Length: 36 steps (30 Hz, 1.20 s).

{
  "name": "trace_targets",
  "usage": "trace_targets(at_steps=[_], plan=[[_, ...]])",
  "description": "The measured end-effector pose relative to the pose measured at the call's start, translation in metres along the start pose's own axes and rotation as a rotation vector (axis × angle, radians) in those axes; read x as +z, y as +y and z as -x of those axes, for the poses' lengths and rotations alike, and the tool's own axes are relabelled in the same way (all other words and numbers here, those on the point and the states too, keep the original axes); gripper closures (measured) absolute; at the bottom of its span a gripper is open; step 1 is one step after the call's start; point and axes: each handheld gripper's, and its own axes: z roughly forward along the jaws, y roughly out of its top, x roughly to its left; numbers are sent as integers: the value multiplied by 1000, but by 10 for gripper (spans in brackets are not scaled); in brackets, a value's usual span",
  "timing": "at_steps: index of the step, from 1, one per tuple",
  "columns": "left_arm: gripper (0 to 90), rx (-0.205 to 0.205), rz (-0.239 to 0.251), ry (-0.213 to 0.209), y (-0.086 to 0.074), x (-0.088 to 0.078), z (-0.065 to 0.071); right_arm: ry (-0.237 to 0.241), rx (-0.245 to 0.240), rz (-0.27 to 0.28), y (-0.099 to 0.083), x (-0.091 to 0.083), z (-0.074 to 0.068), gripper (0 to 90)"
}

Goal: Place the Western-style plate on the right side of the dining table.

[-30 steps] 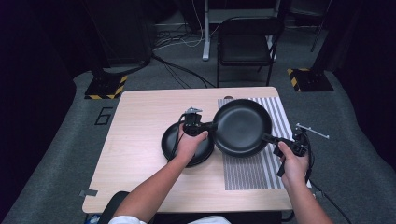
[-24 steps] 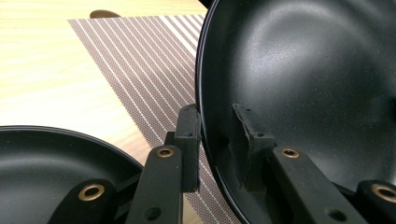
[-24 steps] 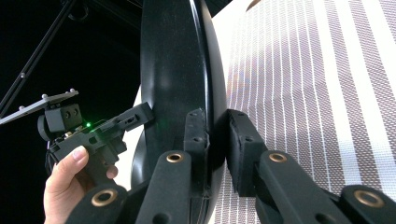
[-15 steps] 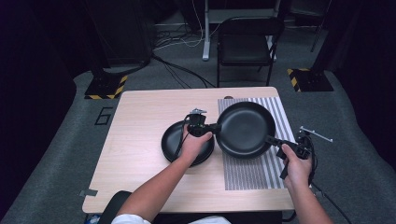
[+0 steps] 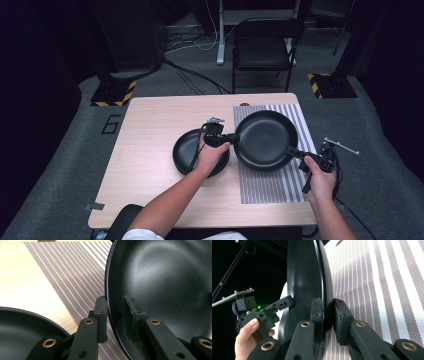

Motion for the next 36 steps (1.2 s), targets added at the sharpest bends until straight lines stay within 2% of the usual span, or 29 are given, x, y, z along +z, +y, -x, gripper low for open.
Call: trace_targets(at_steps=[16, 24, 36], plan=[[731, -8, -23, -3, -5, 13, 1, -14, 21, 3, -1, -1, 12, 796], [732, 0, -33, -6, -6, 18, 1, -17, 22, 0, 0, -2, 19, 797], [732, -18, -51, 3, -8, 33, -2, -23, 40, 15, 4, 4, 33, 798]])
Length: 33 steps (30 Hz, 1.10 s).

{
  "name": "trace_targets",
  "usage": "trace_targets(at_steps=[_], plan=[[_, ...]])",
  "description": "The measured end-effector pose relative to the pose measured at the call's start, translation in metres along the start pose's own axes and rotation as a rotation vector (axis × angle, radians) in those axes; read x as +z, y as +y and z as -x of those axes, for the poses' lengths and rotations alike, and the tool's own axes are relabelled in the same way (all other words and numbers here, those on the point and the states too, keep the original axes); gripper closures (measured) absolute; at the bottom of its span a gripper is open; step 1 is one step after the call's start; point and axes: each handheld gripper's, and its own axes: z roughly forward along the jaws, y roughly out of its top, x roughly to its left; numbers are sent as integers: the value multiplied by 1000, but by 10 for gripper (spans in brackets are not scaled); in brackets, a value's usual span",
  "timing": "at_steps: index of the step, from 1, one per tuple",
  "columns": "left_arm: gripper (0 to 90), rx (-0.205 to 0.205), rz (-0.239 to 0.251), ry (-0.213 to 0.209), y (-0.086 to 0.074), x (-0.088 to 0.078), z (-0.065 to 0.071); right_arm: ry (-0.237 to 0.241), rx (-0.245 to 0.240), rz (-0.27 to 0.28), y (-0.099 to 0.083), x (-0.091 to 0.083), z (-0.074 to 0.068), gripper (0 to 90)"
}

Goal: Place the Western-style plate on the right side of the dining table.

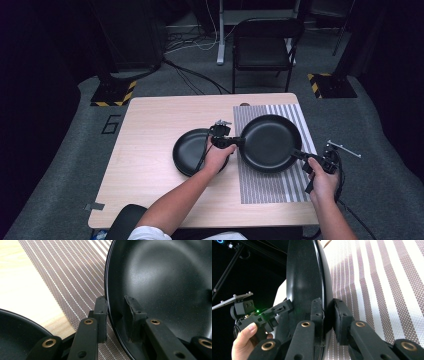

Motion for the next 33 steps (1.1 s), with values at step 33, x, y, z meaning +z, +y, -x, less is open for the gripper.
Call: trace_targets(at_steps=[33], plan=[[731, -41, -62, 34, 0, 32, -8, -7, 48, -27, 12, 18, 33, 798]])
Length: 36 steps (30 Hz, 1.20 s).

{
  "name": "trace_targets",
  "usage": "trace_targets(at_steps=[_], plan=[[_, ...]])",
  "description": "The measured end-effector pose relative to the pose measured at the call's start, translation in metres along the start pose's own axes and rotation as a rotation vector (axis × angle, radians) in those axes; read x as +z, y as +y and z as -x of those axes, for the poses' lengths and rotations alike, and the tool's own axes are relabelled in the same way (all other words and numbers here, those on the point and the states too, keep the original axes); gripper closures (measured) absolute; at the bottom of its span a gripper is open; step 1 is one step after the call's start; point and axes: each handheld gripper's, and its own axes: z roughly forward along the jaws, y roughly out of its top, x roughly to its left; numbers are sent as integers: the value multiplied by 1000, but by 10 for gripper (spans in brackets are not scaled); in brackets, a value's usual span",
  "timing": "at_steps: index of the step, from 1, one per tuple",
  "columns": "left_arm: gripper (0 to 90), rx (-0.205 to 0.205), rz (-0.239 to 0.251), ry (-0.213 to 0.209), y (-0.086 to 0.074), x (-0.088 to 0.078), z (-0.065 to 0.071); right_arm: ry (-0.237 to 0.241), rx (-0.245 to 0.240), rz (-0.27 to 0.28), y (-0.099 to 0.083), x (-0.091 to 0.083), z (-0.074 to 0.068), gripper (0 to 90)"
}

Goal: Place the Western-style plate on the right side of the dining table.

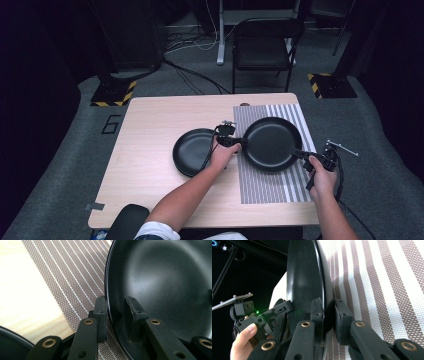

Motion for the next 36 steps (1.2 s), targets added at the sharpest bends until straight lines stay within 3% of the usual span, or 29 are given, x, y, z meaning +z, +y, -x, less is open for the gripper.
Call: trace_targets(at_steps=[20, 25, 26, 36], plan=[[724, -22, -47, 39, -5, 8, 2, -20, -8, -17, -1, 4, 8, 800], [725, -8, -54, 44, -6, 9, 3, -21, 37, -27, -2, 5, 13, 805], [725, -9, -53, 44, -6, 10, 3, -18, 18, -19, -2, 5, 15, 805], [719, 9, -65, 79, -6, 12, 6, -32, 29, -22, -2, 7, 17, 810]])
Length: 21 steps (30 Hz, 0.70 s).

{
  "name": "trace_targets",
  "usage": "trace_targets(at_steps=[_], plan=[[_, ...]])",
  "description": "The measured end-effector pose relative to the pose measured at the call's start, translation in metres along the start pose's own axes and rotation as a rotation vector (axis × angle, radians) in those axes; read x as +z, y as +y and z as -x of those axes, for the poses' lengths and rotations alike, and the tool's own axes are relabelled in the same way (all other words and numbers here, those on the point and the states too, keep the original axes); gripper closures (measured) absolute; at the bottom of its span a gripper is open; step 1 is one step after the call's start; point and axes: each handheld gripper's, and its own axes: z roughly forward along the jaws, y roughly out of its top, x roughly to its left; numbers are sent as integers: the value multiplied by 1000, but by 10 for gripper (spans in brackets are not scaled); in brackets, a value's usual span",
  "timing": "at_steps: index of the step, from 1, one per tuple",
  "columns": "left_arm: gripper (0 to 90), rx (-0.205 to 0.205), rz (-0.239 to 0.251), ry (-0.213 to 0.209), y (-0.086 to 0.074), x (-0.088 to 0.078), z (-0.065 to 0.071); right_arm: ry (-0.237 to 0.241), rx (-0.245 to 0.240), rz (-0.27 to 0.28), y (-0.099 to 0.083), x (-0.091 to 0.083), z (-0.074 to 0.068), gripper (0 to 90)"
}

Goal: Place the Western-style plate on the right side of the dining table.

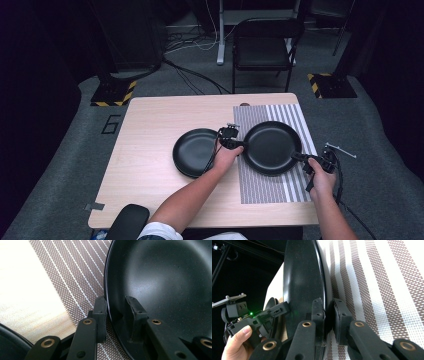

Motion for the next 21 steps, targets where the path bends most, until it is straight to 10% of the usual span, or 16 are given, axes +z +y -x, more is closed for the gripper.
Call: trace_targets(at_steps=[21], plan=[[702, 28, -11, 31, 1, 2, 2, -66, 27, -15, -2, 2, 0, 800]])
